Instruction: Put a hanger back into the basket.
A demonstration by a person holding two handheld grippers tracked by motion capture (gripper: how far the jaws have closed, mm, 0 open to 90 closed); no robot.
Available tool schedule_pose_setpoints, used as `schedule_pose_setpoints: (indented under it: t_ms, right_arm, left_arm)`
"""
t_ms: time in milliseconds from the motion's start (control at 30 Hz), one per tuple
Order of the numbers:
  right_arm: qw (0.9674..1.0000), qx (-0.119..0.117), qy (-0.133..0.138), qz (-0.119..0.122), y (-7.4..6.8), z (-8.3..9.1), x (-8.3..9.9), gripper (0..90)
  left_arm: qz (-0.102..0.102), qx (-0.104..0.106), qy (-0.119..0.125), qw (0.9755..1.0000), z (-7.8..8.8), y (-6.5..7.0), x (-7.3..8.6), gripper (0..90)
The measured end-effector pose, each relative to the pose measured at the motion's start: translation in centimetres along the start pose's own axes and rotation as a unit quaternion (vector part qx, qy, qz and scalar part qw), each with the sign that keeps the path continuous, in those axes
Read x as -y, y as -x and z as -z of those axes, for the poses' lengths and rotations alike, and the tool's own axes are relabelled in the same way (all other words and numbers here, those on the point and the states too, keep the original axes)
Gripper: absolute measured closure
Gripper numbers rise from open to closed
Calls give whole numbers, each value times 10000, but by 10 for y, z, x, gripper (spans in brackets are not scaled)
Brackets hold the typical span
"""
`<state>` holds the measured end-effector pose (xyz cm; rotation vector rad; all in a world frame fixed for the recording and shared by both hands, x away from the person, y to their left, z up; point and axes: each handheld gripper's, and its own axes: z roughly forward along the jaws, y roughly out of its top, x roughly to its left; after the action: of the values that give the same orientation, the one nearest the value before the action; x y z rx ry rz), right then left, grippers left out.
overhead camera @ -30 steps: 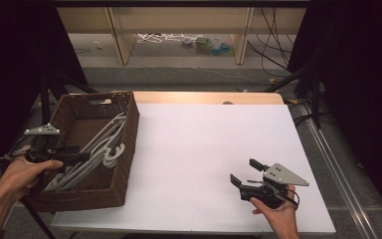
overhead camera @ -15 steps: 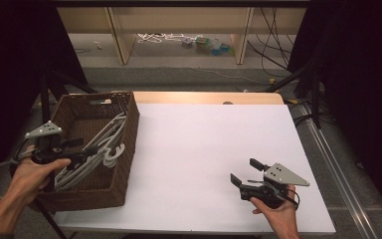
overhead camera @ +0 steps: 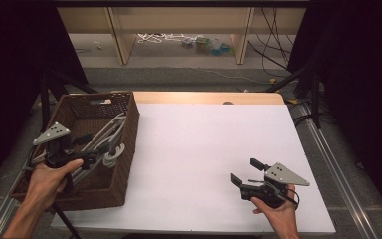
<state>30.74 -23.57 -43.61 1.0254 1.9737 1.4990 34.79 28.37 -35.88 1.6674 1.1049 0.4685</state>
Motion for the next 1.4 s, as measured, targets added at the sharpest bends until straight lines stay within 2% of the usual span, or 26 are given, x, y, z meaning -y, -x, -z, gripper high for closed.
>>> schedule_pose_setpoints:
  t_ms: [300,400,500,633,700,733,800,900,1000,1100,1133,1200,1333,1400]
  right_arm:
    - [10000,-38,11,-9,0,0,0,162]
    - [10000,-29,-13,-8,-1,0,0,162]
    - [9999,-83,99,-38,-1,0,0,162]
    - [10000,-27,-19,23,-1,0,0,161]
    - [10000,-17,20,70,0,-1,0,162]
    - [9998,13,122,164,1,-1,0,162]
    - [9997,-11,182,169,0,-1,0,161]
    - [9997,-15,180,178,0,-2,0,162]
    - [9998,-9,93,179,-1,-1,0,162]
    - [9998,22,70,175,0,0,0,162]
    - [9997,-23,162,176,0,-2,0,161]
    - [9997,-23,173,174,0,-2,0,162]
    - [9998,15,101,172,-1,-1,0,161]
    - [9997,-27,182,170,0,-2,0,161]
  left_arm:
    - [66,181,429,9989,-9,24,1,171]
    - [6,241,422,9988,-13,32,1,171]
    - [-54,258,466,9986,-17,40,2,170]
    - [-66,392,500,9980,-23,49,4,170]
    - [-98,433,448,9980,-25,54,5,170]
    - [-105,457,466,9978,-26,56,6,170]
    - [-117,492,491,9975,-28,61,7,170]
    - [-140,560,517,9970,-31,67,8,170]
    - [-226,541,562,9967,-32,73,10,170]
    - [-264,604,540,9964,-36,79,13,170]
    - [-274,614,517,9964,-37,81,15,170]
    - [-295,649,469,9963,-41,84,18,170]
    - [-414,658,484,9958,-45,90,22,169]
    - [-544,622,545,9951,-46,93,25,169]
